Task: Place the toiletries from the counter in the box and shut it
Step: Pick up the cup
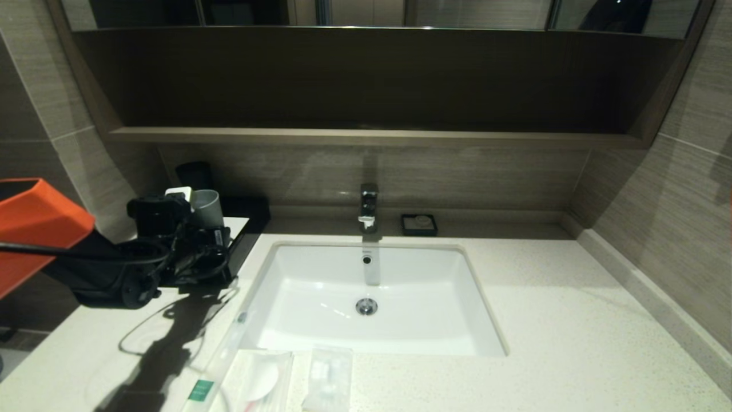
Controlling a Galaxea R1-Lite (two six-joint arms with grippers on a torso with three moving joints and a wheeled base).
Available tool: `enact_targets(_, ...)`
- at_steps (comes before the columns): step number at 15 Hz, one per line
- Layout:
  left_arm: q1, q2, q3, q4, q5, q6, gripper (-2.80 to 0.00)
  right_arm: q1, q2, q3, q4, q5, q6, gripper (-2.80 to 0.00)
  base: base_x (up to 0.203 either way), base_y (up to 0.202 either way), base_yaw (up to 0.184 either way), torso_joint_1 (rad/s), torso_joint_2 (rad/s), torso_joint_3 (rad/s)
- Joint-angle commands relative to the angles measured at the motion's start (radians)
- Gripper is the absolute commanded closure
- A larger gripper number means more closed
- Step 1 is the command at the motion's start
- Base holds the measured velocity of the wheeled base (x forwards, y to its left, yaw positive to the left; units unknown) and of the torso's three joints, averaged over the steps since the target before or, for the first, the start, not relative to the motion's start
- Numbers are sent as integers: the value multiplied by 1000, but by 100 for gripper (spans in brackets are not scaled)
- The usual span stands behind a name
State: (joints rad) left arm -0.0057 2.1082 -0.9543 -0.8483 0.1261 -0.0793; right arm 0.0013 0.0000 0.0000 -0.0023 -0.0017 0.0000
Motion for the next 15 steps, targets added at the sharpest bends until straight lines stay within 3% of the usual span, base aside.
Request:
enact_targets(1,4,1,2,-24,4,-1,0,0,-3,2,-1,0,0,0,0,0,0,0,0,0)
enact_targets(8,42,1,-64,-36,7,-2,0,0,-3,2,-1,0,0,0,0,0,0,0,0,0)
enact_targets(15,44,70,-216,42,6,-3,0,0,-3,2,-1,0,0,0,0,0,0,0,0,0)
